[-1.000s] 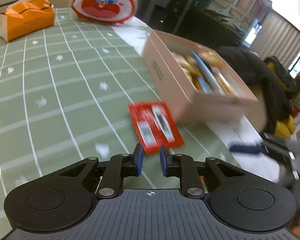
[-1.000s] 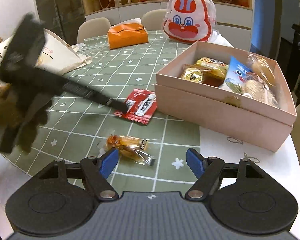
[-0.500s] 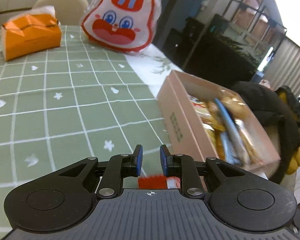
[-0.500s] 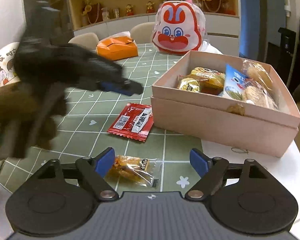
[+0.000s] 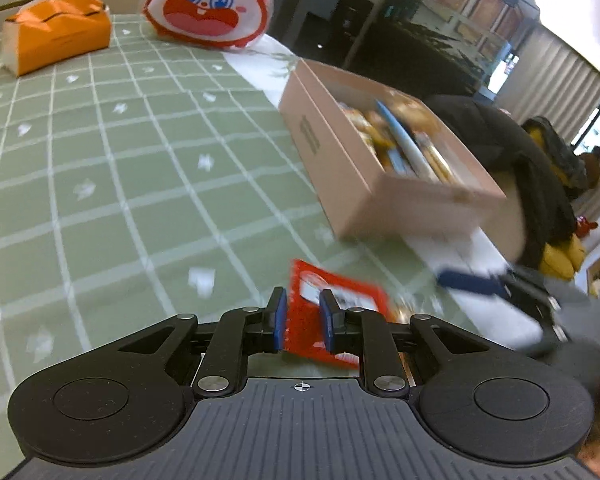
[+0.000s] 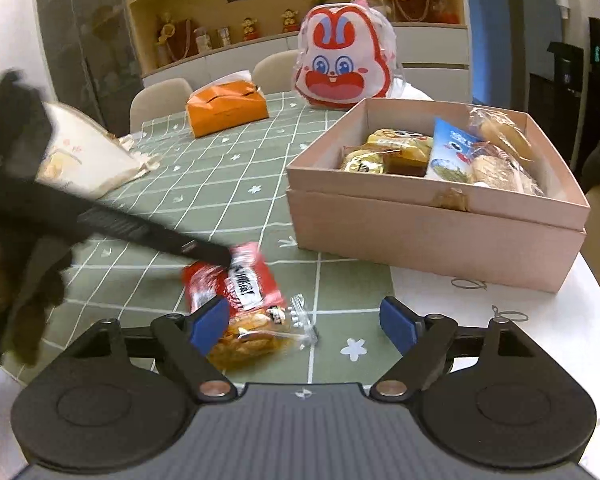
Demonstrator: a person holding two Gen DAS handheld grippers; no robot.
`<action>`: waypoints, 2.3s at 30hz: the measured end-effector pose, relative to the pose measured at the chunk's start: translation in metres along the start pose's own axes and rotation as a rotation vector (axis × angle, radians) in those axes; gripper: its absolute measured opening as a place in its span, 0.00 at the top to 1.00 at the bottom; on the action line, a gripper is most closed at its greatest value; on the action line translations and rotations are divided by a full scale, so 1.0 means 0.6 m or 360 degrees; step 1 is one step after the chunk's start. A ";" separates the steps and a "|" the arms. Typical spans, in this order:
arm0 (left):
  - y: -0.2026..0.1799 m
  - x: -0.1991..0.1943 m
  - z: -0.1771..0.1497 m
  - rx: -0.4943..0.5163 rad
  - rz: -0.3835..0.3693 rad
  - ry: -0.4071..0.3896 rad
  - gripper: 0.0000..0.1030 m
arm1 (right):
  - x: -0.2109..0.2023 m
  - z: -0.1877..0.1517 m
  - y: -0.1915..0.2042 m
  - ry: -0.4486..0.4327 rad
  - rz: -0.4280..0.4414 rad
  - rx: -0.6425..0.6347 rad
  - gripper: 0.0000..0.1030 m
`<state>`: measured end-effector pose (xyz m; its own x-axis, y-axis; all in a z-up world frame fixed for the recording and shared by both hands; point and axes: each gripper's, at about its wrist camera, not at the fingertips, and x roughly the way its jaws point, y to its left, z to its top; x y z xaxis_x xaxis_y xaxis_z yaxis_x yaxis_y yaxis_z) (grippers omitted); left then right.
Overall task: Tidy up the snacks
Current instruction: 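Reach the left tool down toward the red snack packet on the table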
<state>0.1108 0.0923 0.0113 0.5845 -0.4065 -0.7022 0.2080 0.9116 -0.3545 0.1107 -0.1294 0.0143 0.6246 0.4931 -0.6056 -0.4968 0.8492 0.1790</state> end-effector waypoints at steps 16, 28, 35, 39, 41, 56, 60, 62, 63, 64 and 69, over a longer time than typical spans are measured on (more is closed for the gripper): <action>-0.023 -0.043 -0.008 0.0090 0.0038 -0.0190 0.79 | -0.012 -0.022 0.031 0.0110 -0.0150 -0.0187 0.17; -0.078 -0.018 -0.037 0.0355 0.0142 -0.0125 0.78 | -0.040 -0.031 -0.034 0.0047 -0.0155 0.0056 0.17; -0.149 -0.010 -0.065 0.0742 0.0280 0.0040 0.73 | -0.045 -0.032 -0.047 0.0014 -0.0129 0.0141 0.17; -0.171 0.000 -0.074 0.0833 0.0276 0.0070 0.64 | -0.048 -0.034 -0.052 -0.0002 -0.0110 0.0180 0.17; -0.176 0.005 -0.077 0.0862 0.0247 0.0092 0.50 | -0.050 -0.035 -0.056 -0.0008 -0.0106 0.0200 0.17; -0.146 0.024 -0.037 0.0802 0.0319 0.0123 0.42 | -0.053 -0.036 -0.063 -0.0028 -0.0071 0.0260 0.16; -0.138 0.029 -0.026 0.0770 0.0293 0.0122 0.41 | -0.052 -0.036 -0.064 -0.0028 -0.0068 0.0264 0.16; -0.130 0.032 -0.021 0.0728 0.0280 0.0117 0.37 | -0.052 -0.036 -0.063 -0.0028 -0.0069 0.0262 0.16; -0.125 0.033 -0.019 0.0703 0.0270 0.0117 0.37 | -0.052 -0.036 -0.063 -0.0028 -0.0069 0.0263 0.16; -0.119 0.034 -0.017 0.0671 0.0250 0.0116 0.36 | -0.052 -0.036 -0.063 -0.0029 -0.0068 0.0264 0.16; -0.110 0.034 -0.013 0.0645 0.0243 0.0086 0.37 | -0.052 -0.036 -0.062 -0.0028 -0.0067 0.0263 0.15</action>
<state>0.1028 0.0231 0.0154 0.5927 -0.2577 -0.7631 0.4196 0.9075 0.0194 0.0970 -0.1806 0.0100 0.6541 0.4583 -0.6018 -0.3649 0.8880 0.2798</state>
